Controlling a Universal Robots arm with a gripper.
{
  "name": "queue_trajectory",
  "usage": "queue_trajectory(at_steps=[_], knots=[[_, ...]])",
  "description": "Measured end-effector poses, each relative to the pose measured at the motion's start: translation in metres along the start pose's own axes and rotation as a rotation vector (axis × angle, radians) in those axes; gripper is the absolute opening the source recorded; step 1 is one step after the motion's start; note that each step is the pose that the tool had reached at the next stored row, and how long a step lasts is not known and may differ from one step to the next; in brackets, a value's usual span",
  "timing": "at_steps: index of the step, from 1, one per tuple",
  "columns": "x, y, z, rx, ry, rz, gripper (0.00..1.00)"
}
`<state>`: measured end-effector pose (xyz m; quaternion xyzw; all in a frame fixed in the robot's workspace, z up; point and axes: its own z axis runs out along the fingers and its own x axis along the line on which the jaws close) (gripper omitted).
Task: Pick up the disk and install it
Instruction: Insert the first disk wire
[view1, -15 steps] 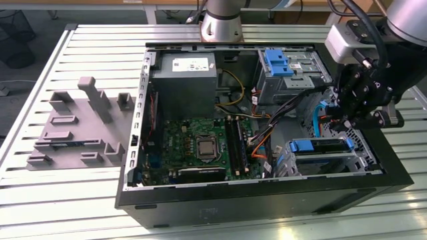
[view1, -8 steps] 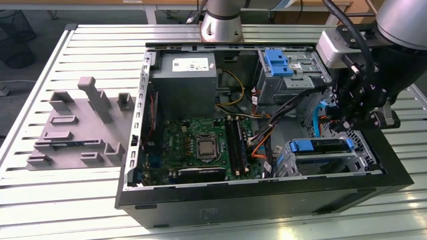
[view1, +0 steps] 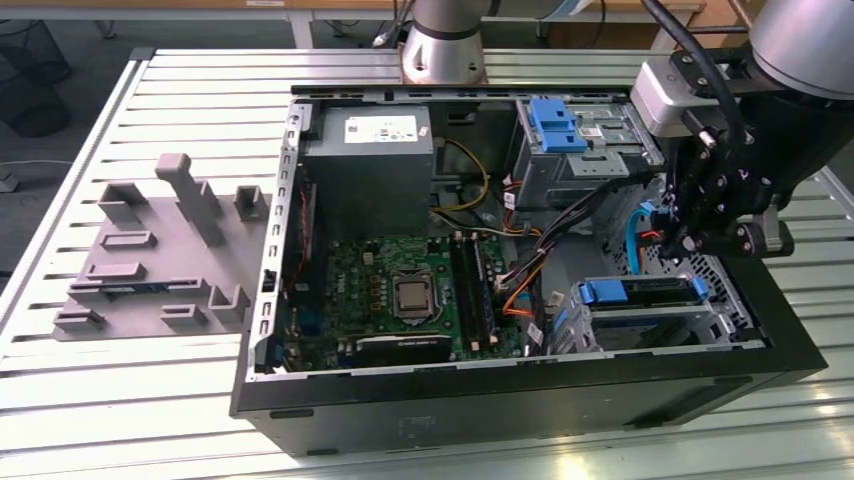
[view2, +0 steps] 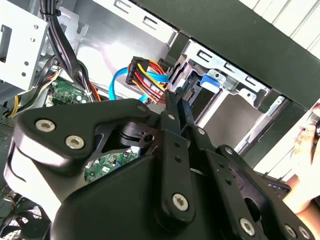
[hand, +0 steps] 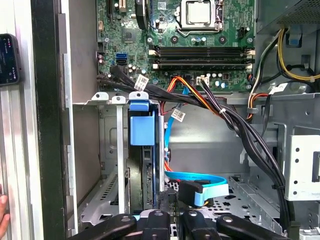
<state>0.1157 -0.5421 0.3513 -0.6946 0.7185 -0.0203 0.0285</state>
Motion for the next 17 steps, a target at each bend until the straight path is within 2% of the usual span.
queue_trajectory(at_steps=[1, 17], knots=[[0.0, 0.0, 0.0, 0.0, 0.0, 0.0, 0.17], [-0.0001, 0.0, 0.0, 0.0, 0.0, 0.0, 0.17]])
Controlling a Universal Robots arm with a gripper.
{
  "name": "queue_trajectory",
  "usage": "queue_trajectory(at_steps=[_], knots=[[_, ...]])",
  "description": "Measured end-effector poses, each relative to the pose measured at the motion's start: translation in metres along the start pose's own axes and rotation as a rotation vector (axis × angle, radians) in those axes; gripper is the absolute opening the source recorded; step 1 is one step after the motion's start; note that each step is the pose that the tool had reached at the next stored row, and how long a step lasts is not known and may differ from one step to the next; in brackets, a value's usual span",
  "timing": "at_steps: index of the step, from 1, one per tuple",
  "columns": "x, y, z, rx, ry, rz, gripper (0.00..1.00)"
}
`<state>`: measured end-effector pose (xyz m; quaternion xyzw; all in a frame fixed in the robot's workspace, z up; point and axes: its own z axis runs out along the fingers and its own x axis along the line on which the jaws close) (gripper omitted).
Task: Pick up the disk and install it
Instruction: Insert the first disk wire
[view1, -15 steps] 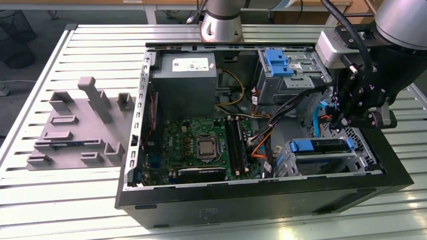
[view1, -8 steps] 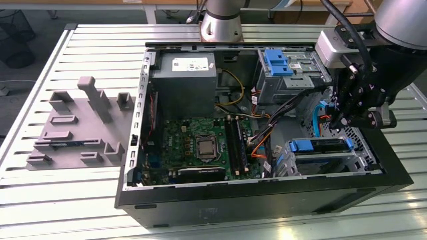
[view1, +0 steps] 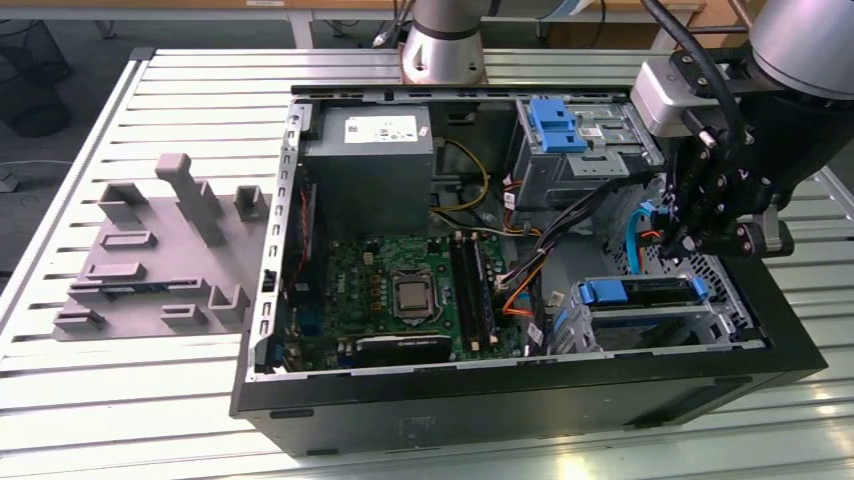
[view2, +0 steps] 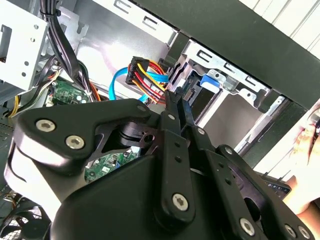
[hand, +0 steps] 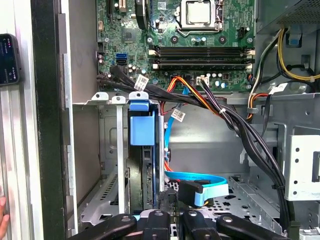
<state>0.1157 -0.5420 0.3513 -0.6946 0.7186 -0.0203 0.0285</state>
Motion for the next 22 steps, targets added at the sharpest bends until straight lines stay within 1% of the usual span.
queue_trajectory(at_steps=[3, 6, 7, 9, 12, 13, 14, 16, 17, 18, 22], knots=[[0.0, 0.0, 0.0001, 0.0, 0.0003, 0.002, 0.17], [0.0, 0.0, 0.0005, 0.0005, 0.003, 0.045, 0.17], [0.0001, -0.0002, 0.0005, 0.0002, 0.0035, 0.051, 0.17], [0.0006, -0.0012, 0.0007, -0.0022, 0.0038, 0.052, 0.17], [0.0048, -0.0013, 0.0015, -0.0047, 0.0043, 0.052, 0.17], [0.0054, -0.0014, 0.0021, -0.0082, 0.0043, 0.052, 0.17], [0.0057, -0.0014, 0.0024, -0.0188, 0.005, 0.053, 0.17], [0.0058, -0.0023, 0.0029, -0.0458, 0.0067, 0.053, 0.17], [0.0058, -0.0031, 0.0034, -0.0544, 0.0071, 0.053, 0.17], [0.0059, -0.0041, 0.0039, -0.0565, 0.0072, 0.053, 0.17], [0.0081, -0.0067, 0.0075, -0.0569, 0.0073, 0.055, 0.17]])
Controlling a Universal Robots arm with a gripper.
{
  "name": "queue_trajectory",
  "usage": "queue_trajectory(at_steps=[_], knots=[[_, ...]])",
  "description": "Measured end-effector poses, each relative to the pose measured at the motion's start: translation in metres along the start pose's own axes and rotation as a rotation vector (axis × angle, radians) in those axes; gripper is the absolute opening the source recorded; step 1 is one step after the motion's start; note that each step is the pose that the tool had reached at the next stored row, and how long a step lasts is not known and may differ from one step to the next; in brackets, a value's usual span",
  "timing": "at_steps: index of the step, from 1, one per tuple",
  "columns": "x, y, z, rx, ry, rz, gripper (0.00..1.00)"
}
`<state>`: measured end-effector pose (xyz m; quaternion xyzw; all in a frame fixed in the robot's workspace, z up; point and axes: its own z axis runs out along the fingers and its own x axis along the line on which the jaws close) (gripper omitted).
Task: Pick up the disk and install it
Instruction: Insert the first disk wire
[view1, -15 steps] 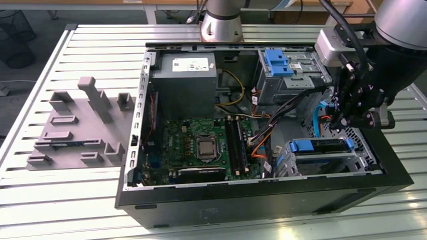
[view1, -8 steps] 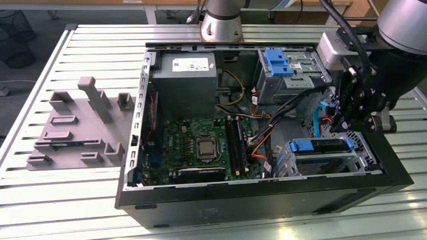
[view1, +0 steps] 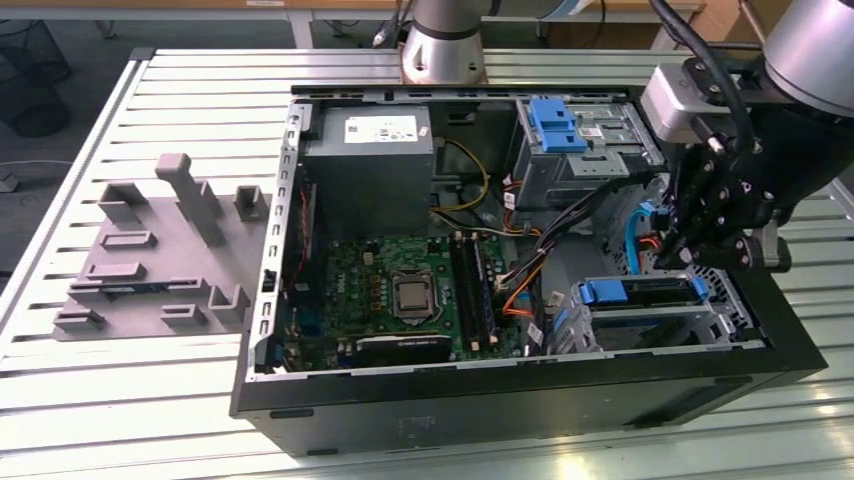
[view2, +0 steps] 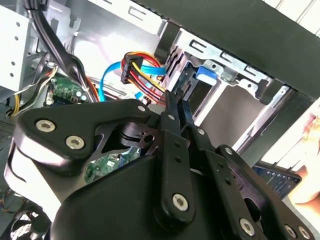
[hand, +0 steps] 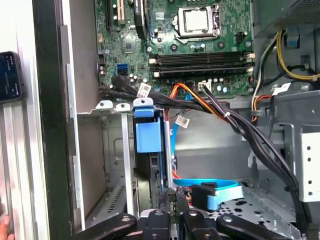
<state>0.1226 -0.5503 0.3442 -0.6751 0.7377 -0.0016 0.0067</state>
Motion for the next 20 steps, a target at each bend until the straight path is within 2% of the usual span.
queue_trajectory(at_steps=[5, 8, 11, 14, 20], knots=[[0.0042, -0.0032, 0.0053, -0.0021, 0.0002, 0.002, 0.17], [0.0046, -0.0069, 0.0054, -0.0115, 0.0012, 0.002, 0.17], [0.0057, -0.0071, 0.006, -0.0216, 0.002, 0.002, 0.17], [0.008, -0.0073, 0.0068, -0.0225, 0.002, -0.003, 0.17], [0.0081, -0.0074, 0.0077, -0.0228, 0.0021, -0.014, 0.17]])
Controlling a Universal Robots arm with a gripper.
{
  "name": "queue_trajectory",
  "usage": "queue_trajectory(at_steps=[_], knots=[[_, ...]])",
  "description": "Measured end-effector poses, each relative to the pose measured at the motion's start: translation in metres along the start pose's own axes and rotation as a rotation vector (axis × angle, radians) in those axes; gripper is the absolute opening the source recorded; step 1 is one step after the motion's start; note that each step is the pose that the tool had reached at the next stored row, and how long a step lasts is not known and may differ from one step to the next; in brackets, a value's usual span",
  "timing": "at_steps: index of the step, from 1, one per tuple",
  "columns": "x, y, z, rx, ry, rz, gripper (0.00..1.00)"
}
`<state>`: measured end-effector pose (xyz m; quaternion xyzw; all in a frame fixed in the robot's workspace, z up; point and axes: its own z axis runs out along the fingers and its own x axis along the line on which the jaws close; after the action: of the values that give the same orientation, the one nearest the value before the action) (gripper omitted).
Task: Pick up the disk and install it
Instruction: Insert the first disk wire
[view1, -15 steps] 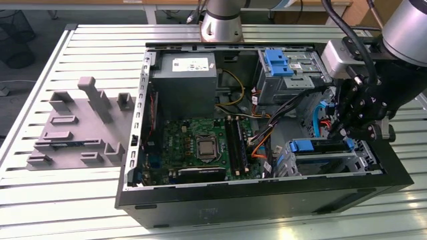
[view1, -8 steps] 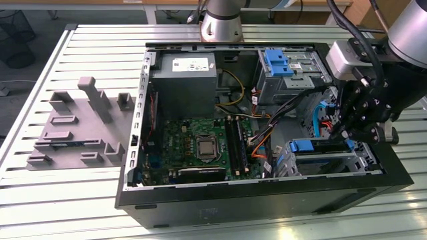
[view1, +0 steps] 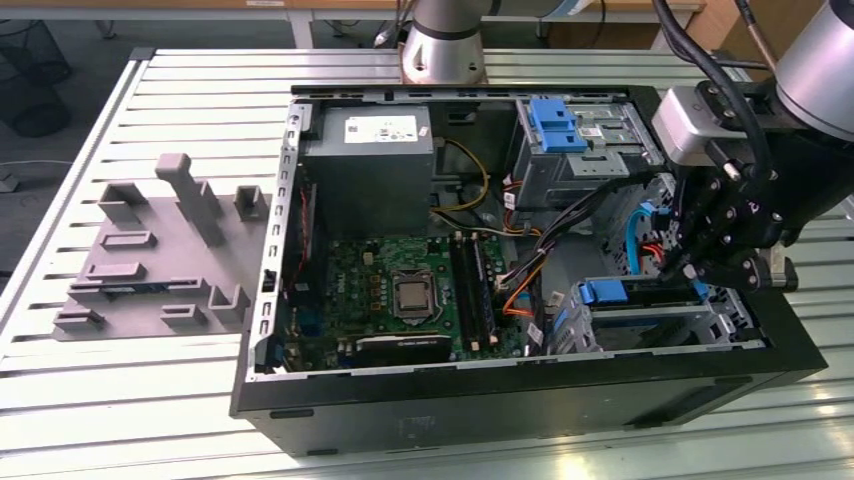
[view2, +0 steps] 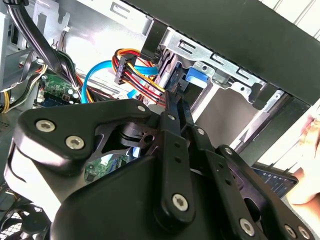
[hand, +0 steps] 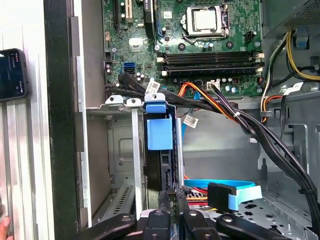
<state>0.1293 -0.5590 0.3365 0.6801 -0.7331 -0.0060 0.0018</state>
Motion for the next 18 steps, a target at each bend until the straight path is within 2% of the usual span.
queue_trajectory(at_steps=[18], knots=[[0.0, -0.0001, 0.0036, -0.0024, 0.0, -0.003, 0.17]])
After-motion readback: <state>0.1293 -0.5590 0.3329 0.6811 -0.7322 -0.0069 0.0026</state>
